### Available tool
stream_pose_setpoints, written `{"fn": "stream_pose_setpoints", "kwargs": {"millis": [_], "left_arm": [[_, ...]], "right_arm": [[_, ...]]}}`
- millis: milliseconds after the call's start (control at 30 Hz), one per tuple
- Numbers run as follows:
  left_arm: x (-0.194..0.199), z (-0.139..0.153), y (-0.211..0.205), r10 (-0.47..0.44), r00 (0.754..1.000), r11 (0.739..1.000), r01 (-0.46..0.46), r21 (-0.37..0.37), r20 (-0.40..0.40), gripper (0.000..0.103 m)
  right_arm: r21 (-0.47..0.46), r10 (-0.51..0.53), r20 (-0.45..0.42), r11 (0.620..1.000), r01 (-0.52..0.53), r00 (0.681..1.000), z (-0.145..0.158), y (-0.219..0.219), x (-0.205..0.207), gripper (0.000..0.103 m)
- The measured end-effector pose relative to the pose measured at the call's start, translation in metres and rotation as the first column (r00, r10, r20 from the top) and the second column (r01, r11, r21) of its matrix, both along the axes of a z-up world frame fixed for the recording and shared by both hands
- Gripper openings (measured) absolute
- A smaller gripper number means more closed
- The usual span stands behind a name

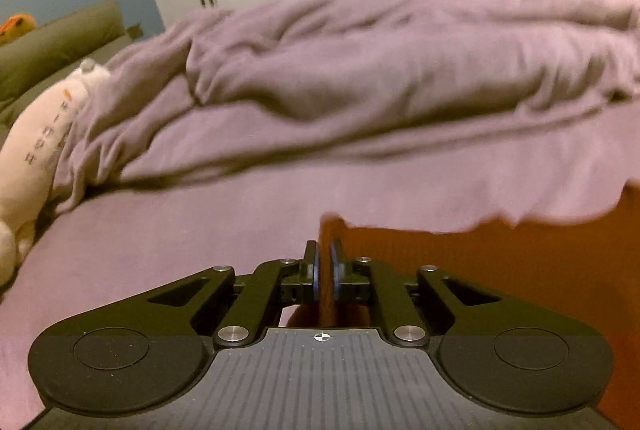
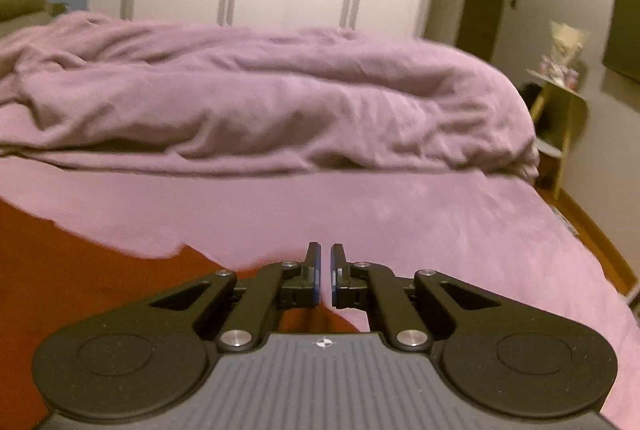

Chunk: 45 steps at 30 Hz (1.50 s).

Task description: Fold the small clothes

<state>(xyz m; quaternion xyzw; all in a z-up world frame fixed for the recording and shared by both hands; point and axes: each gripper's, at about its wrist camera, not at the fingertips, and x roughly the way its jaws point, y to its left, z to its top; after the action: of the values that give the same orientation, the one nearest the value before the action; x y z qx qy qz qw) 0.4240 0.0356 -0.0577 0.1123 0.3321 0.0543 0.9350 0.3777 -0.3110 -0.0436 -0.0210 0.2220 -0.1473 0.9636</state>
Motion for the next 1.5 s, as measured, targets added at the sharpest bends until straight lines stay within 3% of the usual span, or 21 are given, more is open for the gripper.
{"fn": "stream_pose_setpoints", "kwargs": {"millis": [33,67,100,233,300,333,533,600,667,800,967,1200,1433,1500], "left_arm": [[-0.004,-0.004,0.005,0.001,1.0,1.0,-0.001,-0.011,-0.011,0.021],[-0.008,-0.006,0.012,0.008,1.0,0.999,-0.009,-0.032,-0.028,0.036],[-0.014,-0.007,0.021,0.013,0.999,0.998,-0.015,-0.062,-0.038,0.04],[-0.045,-0.004,0.042,0.0,0.997,0.987,-0.012,-0.162,-0.075,0.041],[-0.062,-0.004,0.042,-0.02,0.996,0.981,0.003,-0.195,-0.087,0.054],[-0.07,-0.006,0.041,-0.028,0.995,0.979,0.008,-0.204,-0.097,0.054],[-0.078,-0.03,0.033,-0.031,0.987,0.989,0.007,-0.149,-0.159,0.055],[-0.073,-0.039,0.036,0.013,0.984,0.993,-0.033,-0.109,-0.176,0.064],[-0.071,-0.042,0.043,0.057,0.981,0.989,-0.081,-0.121,-0.185,0.07],[-0.079,-0.03,0.046,0.081,0.977,0.986,-0.107,-0.126,-0.198,0.07],[-0.096,-0.025,0.041,0.044,0.982,0.994,-0.062,-0.093,-0.184,0.069],[-0.105,-0.017,0.051,0.045,0.978,0.985,-0.077,-0.153,-0.203,0.071],[-0.116,-0.014,0.065,0.056,0.977,0.979,-0.094,-0.18,-0.206,0.077],[-0.12,-0.012,0.074,0.052,0.975,0.966,-0.104,-0.239,-0.215,0.078]], "right_arm": [[0.03,0.028,-0.001,0.999,-0.028,1.0,-0.002,-0.003,-0.005,0.004],[0.047,0.056,0.004,0.997,-0.056,0.998,-0.003,-0.005,-0.013,0.005],[0.056,0.081,0.0,0.995,-0.081,0.997,-0.006,-0.007,-0.023,0.007],[0.062,0.147,-0.018,0.987,-0.146,0.989,-0.018,-0.007,-0.062,0.023],[0.067,0.169,-0.04,0.984,-0.166,0.985,-0.025,-0.005,-0.075,0.024],[0.063,0.176,-0.052,0.983,-0.173,0.983,-0.029,-0.002,-0.08,0.024],[0.001,0.208,-0.099,0.978,-0.209,0.973,-0.047,0.011,-0.095,0.023],[-0.039,0.196,-0.112,0.979,-0.201,0.974,-0.054,0.008,-0.095,0.024],[-0.077,0.134,-0.108,0.987,-0.143,0.985,-0.056,0.0,-0.093,0.024],[-0.028,0.028,-0.105,0.999,-0.031,0.994,-0.041,-0.007,-0.108,0.025],[0.025,0.091,-0.088,0.996,-0.089,0.992,-0.034,0.006,-0.141,0.025],[0.135,0.162,-0.085,0.979,-0.149,0.983,-0.029,0.027,-0.16,0.028],[0.146,0.192,-0.106,0.974,-0.176,0.976,-0.04,0.045,-0.159,0.033],[0.152,0.179,-0.112,0.975,-0.161,0.977,-0.043,0.041,-0.158,0.035]]}}
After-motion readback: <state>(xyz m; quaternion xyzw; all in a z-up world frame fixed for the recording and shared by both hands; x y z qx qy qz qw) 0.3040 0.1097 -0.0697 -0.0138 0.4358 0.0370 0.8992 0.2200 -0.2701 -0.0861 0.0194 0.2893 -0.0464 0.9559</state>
